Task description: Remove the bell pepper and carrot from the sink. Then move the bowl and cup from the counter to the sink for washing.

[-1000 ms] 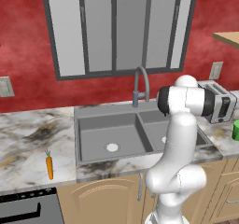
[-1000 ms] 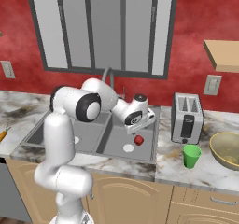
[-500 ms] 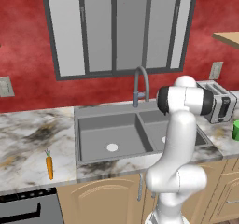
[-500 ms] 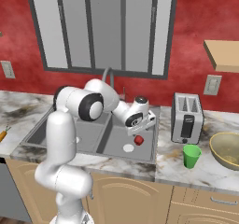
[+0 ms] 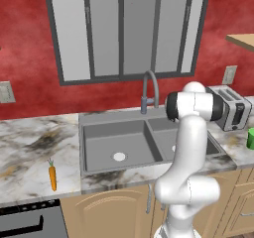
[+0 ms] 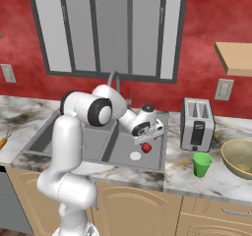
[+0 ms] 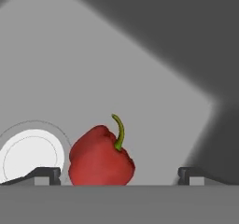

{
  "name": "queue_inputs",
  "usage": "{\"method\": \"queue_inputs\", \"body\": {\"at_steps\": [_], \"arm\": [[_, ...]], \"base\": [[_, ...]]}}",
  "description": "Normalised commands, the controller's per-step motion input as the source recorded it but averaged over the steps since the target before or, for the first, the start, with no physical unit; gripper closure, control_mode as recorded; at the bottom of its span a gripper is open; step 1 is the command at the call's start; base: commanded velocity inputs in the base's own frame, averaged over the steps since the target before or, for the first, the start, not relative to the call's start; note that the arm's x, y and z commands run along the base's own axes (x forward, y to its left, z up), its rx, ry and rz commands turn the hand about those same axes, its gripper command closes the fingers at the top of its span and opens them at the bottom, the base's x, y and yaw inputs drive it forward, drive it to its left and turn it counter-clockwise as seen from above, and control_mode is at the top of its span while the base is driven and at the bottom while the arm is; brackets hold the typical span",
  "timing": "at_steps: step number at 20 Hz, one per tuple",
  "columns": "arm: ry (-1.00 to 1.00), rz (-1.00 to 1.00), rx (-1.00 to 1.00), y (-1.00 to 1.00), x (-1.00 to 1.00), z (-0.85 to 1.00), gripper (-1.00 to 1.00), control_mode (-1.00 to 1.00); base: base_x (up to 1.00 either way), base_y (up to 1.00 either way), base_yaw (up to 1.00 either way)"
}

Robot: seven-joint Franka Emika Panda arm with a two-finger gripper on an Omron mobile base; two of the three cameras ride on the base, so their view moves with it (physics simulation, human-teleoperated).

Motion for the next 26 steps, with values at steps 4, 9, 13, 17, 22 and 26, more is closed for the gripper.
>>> {"method": "queue_inputs", "body": {"at_steps": [4, 9, 13, 17, 22, 26], "arm": [[0.00, -0.03, 0.00, 0.00, 0.15, -0.26, -1.00, -1.00], [0.00, -0.03, 0.00, 0.00, 0.11, -0.25, -1.00, -1.00], [0.00, -0.03, 0.00, 0.00, 0.06, -0.23, -1.00, -1.00], [0.00, -0.01, 0.01, 0.00, 0.00, -0.11, -1.00, -1.00], [0.00, 0.00, 0.03, 0.11, 0.00, -0.01, -1.00, -1.00], [0.00, 0.00, 0.02, 0.15, 0.00, 0.00, -1.00, -1.00]], "base": [[0.00, 0.00, 0.00], [0.00, 0.00, 0.00], [0.00, 0.00, 0.00], [0.00, 0.00, 0.00], [0.00, 0.00, 0.00], [0.00, 0.00, 0.00]]}}
